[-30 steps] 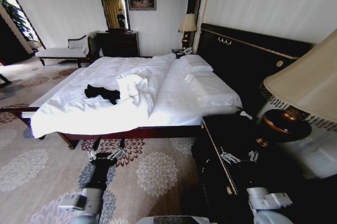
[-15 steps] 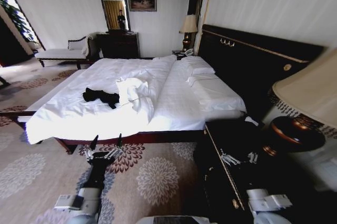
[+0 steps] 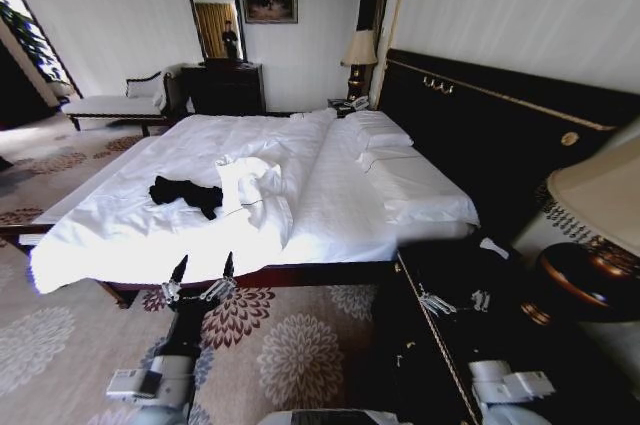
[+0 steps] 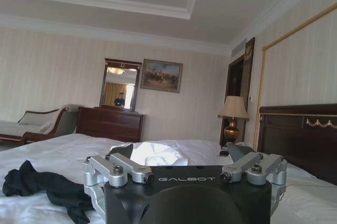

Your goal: Fold the clothes on the bed.

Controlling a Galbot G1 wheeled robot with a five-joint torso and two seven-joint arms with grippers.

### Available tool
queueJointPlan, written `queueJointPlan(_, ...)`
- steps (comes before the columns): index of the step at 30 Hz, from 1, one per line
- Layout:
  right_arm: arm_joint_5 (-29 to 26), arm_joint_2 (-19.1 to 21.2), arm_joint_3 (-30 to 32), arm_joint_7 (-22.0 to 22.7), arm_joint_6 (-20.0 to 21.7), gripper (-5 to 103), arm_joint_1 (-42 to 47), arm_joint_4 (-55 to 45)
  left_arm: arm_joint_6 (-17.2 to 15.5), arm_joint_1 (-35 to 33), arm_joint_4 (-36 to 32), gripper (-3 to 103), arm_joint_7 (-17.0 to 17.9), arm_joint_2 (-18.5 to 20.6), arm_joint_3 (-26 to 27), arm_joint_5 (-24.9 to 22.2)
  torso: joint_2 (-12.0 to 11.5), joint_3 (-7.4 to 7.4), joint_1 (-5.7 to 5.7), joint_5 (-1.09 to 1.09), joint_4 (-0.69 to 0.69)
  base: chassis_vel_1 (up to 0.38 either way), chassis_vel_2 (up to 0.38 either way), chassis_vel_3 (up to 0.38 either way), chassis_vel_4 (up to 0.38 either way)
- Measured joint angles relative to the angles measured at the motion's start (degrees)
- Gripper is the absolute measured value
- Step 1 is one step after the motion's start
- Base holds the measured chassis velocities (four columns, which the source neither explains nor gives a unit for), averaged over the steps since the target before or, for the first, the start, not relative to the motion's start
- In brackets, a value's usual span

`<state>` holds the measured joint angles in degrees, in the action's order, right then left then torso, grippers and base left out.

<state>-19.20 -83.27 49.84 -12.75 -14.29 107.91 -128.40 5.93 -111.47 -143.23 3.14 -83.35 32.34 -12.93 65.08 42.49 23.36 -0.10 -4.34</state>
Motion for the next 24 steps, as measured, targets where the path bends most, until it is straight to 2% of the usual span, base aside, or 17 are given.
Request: queueJointPlan(24,-0.92,-0.10,-0.44,0.01,0.25,100,-1.17,0.61,-0.35,-0.30,0.00,100,-0.13,-0.51,-0.21,2.28,-0.01,0.00,0.01,0.00,0.01,-0.137,0.143,0.138,-0.133)
